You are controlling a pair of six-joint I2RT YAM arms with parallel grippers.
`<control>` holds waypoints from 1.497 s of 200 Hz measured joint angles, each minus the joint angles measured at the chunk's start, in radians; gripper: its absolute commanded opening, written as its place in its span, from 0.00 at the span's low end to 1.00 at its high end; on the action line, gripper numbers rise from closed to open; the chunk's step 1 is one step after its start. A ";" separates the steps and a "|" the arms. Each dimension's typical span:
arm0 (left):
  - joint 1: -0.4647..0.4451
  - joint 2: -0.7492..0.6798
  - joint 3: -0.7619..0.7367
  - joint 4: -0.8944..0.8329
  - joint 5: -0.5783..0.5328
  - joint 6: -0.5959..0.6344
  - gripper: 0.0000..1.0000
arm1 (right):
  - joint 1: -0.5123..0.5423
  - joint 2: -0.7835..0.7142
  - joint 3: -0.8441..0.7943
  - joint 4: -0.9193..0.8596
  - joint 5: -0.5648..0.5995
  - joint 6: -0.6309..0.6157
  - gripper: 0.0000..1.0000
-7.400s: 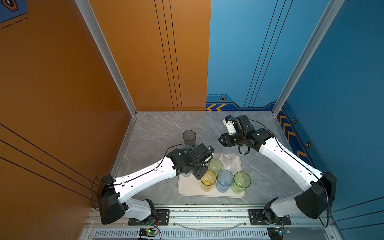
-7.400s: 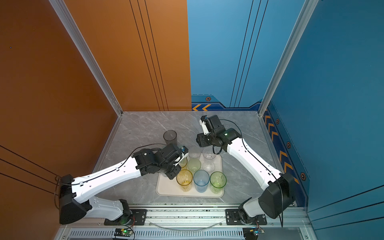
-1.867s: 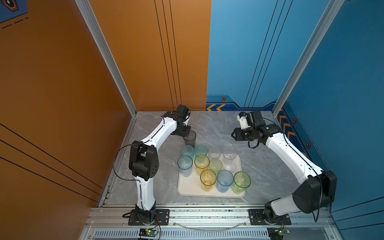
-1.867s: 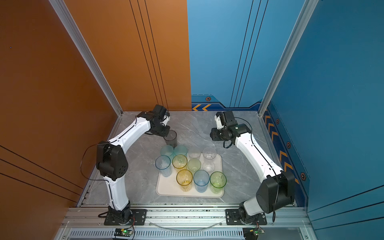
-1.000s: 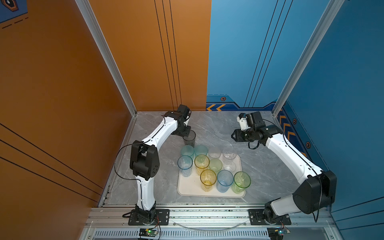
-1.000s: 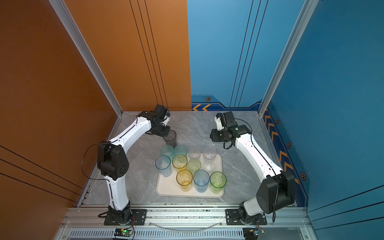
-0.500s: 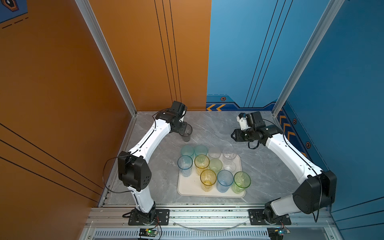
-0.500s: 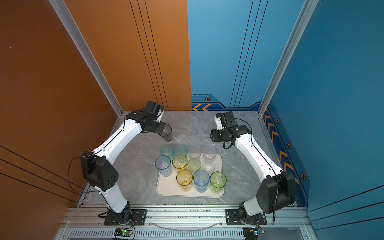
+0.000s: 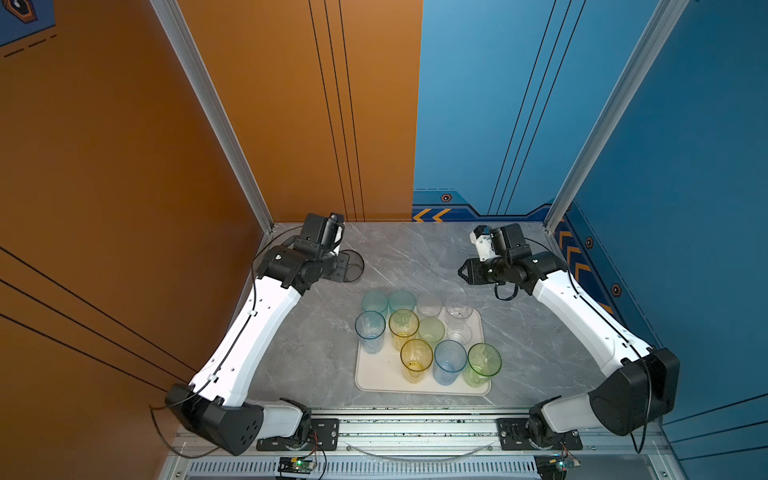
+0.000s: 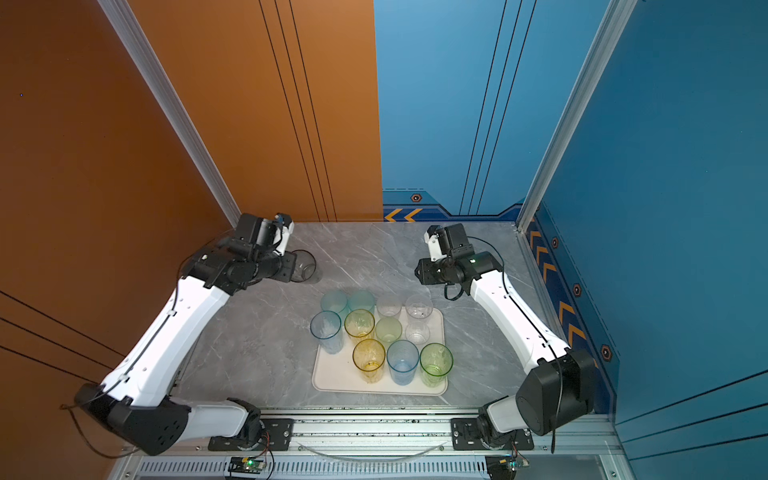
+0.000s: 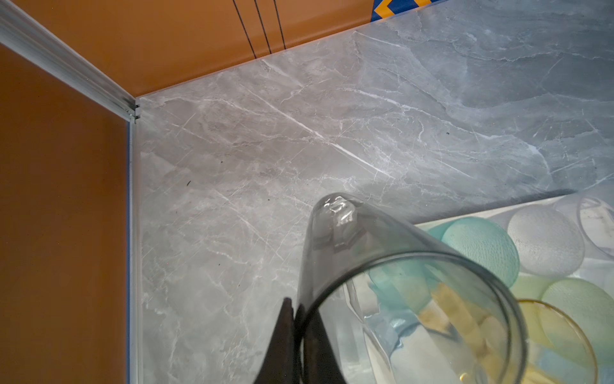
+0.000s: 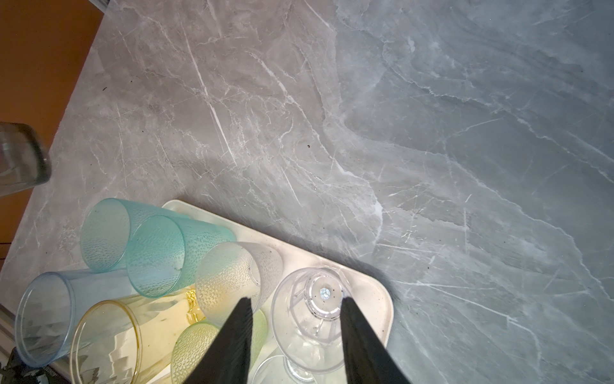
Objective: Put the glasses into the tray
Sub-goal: 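Lift the grey glass and carry it over the tray's near corner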
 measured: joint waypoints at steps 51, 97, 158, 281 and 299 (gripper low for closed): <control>-0.029 -0.230 -0.017 -0.179 -0.028 -0.027 0.00 | 0.060 -0.002 0.004 -0.001 0.001 0.001 0.43; -0.083 -0.296 -0.002 -0.357 0.011 -0.051 0.00 | 0.100 -0.031 0.007 -0.002 0.003 0.005 0.43; -0.184 -0.320 0.002 -0.526 0.066 -0.099 0.00 | 0.109 -0.108 0.007 -0.004 0.027 0.021 0.43; -0.498 -0.218 -0.229 -0.406 0.078 -0.288 0.00 | 0.108 -0.124 0.006 -0.010 0.029 0.023 0.44; -0.522 -0.206 -0.261 -0.363 0.078 -0.305 0.00 | 0.102 -0.124 0.004 -0.010 0.029 0.023 0.44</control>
